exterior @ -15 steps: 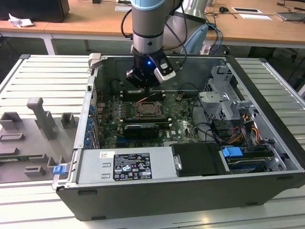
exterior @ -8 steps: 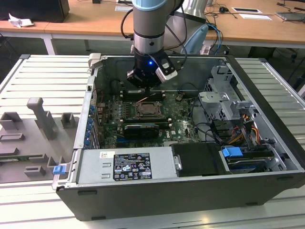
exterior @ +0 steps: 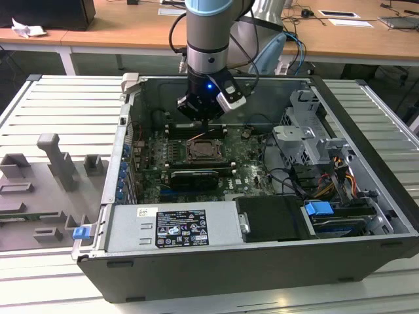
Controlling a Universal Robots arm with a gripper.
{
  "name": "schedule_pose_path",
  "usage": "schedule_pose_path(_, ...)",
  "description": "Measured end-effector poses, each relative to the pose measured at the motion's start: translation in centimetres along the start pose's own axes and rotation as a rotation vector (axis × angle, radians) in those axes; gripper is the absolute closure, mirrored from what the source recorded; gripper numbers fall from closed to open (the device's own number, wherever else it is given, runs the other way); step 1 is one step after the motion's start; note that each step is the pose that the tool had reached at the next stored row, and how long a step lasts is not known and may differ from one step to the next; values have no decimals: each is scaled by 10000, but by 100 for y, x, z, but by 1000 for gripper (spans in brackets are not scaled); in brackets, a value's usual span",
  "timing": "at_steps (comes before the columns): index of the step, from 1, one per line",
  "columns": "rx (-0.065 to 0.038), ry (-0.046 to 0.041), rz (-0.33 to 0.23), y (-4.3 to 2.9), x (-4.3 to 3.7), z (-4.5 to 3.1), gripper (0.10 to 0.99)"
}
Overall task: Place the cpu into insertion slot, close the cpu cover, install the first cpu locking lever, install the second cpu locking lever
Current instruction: 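Install the first cpu locking lever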
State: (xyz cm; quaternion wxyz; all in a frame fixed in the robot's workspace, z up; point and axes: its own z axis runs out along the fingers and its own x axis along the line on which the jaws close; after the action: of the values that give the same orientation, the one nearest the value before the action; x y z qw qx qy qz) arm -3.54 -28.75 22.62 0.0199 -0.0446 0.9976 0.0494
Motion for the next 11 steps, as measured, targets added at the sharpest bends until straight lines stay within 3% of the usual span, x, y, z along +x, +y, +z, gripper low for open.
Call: schedule_pose_path(11,0,0,2,-14,-79,92,980)
